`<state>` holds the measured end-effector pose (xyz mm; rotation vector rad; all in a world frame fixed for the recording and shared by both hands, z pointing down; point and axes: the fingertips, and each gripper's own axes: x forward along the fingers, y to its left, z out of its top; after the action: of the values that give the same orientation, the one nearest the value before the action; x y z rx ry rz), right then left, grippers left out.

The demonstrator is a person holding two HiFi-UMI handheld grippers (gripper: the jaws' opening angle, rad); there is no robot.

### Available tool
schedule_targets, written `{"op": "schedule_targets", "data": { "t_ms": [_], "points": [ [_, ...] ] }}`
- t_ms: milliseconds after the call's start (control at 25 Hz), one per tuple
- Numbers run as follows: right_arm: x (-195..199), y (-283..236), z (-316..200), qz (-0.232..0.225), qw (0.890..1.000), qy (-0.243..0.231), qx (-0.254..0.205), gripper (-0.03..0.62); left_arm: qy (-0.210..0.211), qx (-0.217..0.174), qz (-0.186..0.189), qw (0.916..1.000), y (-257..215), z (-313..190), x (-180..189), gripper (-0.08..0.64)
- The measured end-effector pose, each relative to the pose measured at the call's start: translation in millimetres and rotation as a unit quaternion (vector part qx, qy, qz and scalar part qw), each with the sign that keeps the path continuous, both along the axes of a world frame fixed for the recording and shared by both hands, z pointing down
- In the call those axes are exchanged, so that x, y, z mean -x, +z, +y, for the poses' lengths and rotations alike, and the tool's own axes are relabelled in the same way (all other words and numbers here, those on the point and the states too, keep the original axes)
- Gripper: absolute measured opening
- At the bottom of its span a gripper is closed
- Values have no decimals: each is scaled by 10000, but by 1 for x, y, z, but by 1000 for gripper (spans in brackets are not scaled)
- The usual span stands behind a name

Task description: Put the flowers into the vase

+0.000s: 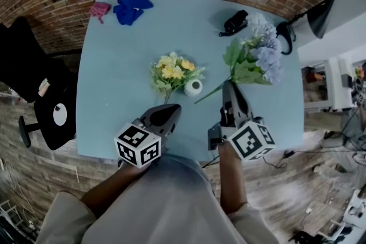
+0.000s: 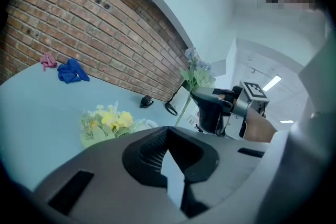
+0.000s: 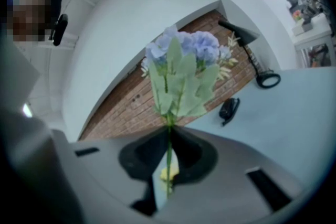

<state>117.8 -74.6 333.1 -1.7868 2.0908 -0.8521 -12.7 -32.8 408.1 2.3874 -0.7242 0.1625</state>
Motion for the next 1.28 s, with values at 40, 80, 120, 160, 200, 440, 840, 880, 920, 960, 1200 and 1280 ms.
{"op": "schedule_targets", "data": {
  "t_ms": [40,80,120,160,200,440,840,880,920,960,1200,1280],
  "points": [
    [0,-2,-3,31,10000,-10,-32,40,-5,30,34,10000,0,-1,0,20],
    [-1,-4,-5,57,10000,-12,-60,40,-12,42,43,10000,0,-1,0,20],
    [-2,-6,-7,76,9999,-6,-82,40,-18,46,37,10000,0,-1,0,20],
    [-3,-7,-9,94,9999,-2,-102,40,-26,52,32,10000,0,-2,0,20],
    [-3,-9,-11,123,9998,-15,-125,40,-37,61,33,10000,0,-2,1,20],
    [-5,-16,-24,358,9991,-27,-223,40,-55,107,16,9999,2,-3,0,20],
    [-3,-12,-38,503,9981,11,-354,40,-119,186,-6,9998,8,-5,6,20],
    [0,-9,-39,565,9978,13,-354,40,-119,201,-11,9997,10,-5,9,20],
    [2,-6,-40,638,9973,27,-359,40,-115,216,-12,9997,12,-6,11,20],
    [4,-5,-41,707,9968,41,-363,40,-109,229,-12,9997,14,-6,12,20],
    [9,8,-46,811,9962,39,-316,40,-80,289,-23,9995,18,-6,11,20],
    [7,11,-46,838,9961,34,-286,40,-82,303,-36,9995,16,-5,8,20]
  ]
}}
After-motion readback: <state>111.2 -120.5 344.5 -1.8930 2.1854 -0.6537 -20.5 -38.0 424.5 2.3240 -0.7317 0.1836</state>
